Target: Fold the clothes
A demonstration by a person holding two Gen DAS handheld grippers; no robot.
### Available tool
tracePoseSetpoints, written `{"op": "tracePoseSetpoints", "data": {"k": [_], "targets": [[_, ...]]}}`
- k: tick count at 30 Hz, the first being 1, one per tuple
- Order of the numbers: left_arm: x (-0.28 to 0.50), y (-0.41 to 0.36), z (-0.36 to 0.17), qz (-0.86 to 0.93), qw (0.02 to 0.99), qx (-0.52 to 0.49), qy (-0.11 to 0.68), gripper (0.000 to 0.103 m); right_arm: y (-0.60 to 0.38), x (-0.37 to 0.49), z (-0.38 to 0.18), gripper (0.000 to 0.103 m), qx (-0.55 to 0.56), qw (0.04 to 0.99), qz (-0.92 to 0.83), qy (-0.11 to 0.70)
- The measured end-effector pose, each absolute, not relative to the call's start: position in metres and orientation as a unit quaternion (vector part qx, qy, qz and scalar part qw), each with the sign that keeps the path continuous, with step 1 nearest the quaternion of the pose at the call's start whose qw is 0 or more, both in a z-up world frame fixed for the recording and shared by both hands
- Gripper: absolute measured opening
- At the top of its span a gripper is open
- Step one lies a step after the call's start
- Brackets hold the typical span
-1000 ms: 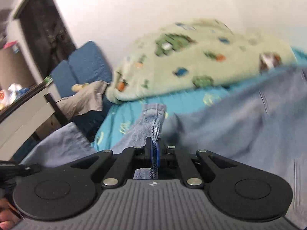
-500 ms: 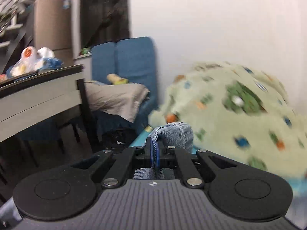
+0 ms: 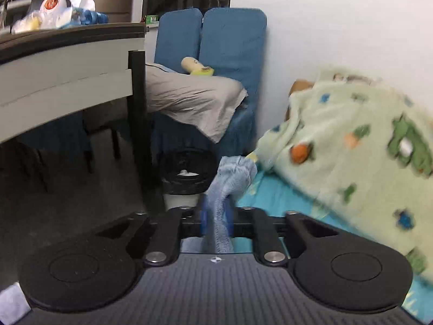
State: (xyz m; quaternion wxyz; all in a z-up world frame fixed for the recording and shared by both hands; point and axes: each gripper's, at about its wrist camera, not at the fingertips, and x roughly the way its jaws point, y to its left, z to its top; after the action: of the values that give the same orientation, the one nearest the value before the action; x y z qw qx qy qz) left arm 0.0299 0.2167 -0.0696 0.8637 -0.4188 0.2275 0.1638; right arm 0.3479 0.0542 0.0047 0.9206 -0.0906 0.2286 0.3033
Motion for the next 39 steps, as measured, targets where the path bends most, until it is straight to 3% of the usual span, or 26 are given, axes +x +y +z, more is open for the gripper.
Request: {"op": "tracePoseSetpoints", "data": {"k": [1,2,9,19,24,27,29,34,39], "targets": [[0.031,0.218,-0.072,0.164,0.863,-0.419,0.23,0.001,0.051,0.346,0.003,0.042,-0.079,0.919,0.311,0.229],[0.032,0.219,-0.074,0.164,0.861,-0.422,0.233,0.001,0.047,0.343,0.001,0.046,-0.067,0.918,0.318,0.23],[0.036,0.221,-0.08,0.172,0.857,-0.422,0.242,0.001,-0.028,0.293,0.026,0.046,-0.011,0.918,0.317,0.238],[0.041,0.213,-0.079,0.197,0.86,-0.403,0.245,0.001,-0.255,0.141,0.055,0.049,0.111,0.962,0.14,0.206],[0.042,0.206,-0.076,0.206,0.867,-0.382,0.246,0.002,-0.354,0.082,0.024,0.052,0.168,0.965,-0.012,0.199],[0.044,0.202,-0.074,0.209,0.869,-0.373,0.248,0.002,-0.404,0.072,0.0,0.06,0.211,0.942,-0.126,0.228],[0.045,0.2,-0.074,0.212,0.87,-0.368,0.251,0.002,-0.446,0.069,-0.026,0.072,0.327,0.892,-0.174,0.258],[0.045,0.2,-0.076,0.224,0.863,-0.37,0.26,0.002,-0.508,0.048,-0.079,0.073,0.506,0.779,-0.267,0.259],[0.048,0.2,-0.078,0.234,0.858,-0.373,0.263,0.002,-0.536,0.051,-0.108,0.076,0.532,0.747,-0.276,0.287]]}}
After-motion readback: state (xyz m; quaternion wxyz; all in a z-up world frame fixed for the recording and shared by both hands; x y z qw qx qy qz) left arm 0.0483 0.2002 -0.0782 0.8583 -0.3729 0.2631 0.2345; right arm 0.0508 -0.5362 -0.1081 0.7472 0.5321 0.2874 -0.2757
